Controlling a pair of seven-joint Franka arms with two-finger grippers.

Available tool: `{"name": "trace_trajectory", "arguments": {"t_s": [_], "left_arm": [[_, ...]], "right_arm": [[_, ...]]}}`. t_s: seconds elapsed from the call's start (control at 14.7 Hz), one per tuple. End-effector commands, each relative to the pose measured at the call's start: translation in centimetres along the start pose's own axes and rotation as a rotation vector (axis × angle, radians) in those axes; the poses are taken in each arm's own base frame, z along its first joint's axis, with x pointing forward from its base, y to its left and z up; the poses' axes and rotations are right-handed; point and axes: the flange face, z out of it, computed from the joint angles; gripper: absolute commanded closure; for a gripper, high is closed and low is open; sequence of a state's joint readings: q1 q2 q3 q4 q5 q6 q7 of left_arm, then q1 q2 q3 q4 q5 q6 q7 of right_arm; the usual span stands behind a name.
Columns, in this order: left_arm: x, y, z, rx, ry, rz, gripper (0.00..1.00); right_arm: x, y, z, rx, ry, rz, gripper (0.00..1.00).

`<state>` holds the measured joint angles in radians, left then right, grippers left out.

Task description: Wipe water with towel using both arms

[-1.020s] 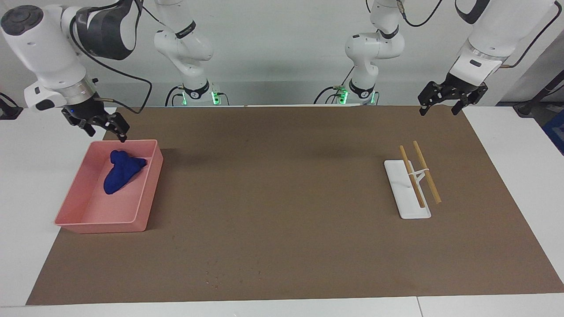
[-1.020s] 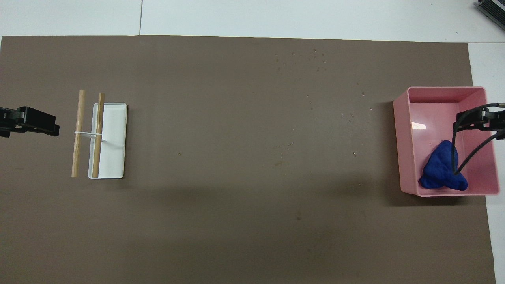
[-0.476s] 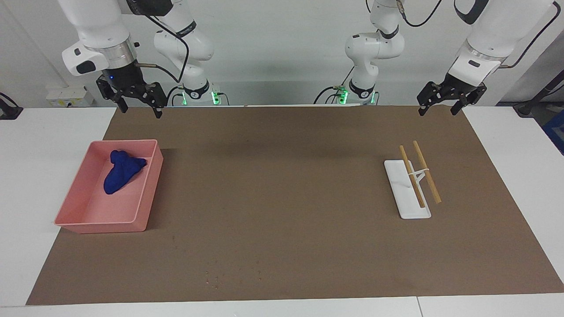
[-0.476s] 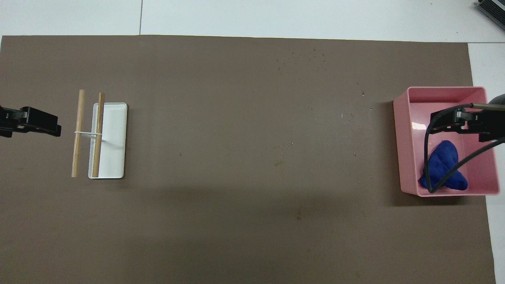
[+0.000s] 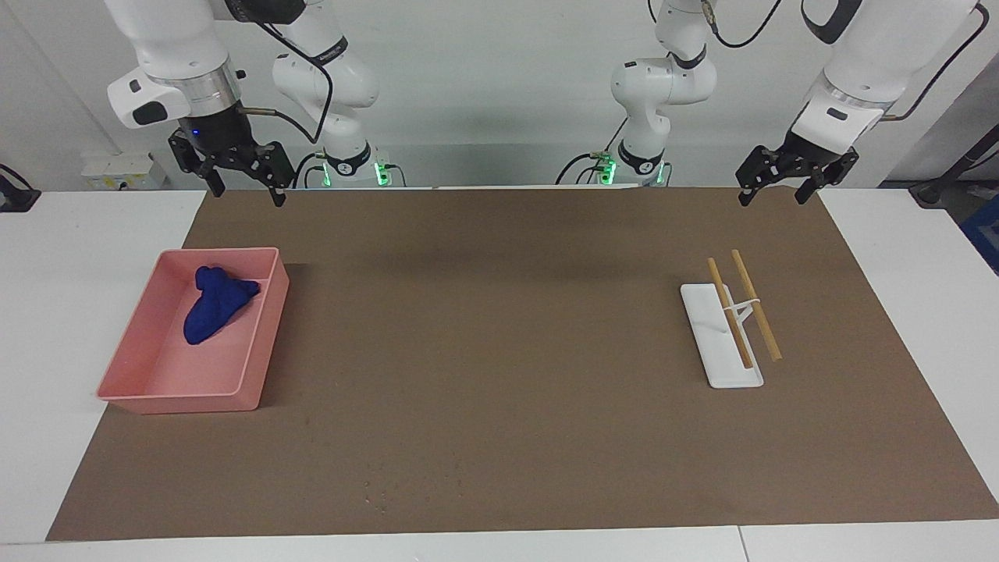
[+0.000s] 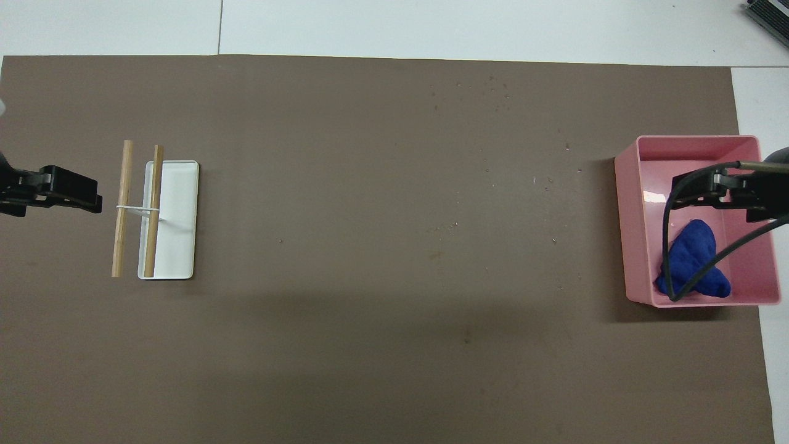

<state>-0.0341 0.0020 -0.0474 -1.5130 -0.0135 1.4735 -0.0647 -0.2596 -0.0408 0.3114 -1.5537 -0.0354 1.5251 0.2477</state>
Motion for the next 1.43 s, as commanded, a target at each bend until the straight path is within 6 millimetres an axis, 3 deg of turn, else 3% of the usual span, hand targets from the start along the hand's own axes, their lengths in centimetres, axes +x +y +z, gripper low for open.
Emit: {"name": "trace_trajectory", "arguments": {"t_s": [0.0,0.27,0.48,0.95,1.36], "left_arm": [[-0.9,0.2,0.0,-0.004,0.010,-0.014,0.00],[-1.0,0.2,0.0,-0.004,0.009,-0.015,0.00],[-1.0,0.2,-0.1,-0.004,0.009,-0.015,0.00],[-1.0,0.2,0.0,-0.004,0.006,-0.015,0.00],[-1.0,0.2,0.0,-0.004,0.006,-0.015,0.00]], "right_arm": [[0.2,0.7,-0.1,0.027,-0.012,0.007,0.00],[-0.3,0.2,-0.5,0.022,-0.029,-0.005,0.00],[-0.3,1.7,-0.4,0.025,-0.043,0.000,0.00],[-0.4,2.4,0.2,0.022,-0.055,0.008,0.00],[-0.7,1.5,0.8,0.027,-0.045,-0.052,0.00]]}}
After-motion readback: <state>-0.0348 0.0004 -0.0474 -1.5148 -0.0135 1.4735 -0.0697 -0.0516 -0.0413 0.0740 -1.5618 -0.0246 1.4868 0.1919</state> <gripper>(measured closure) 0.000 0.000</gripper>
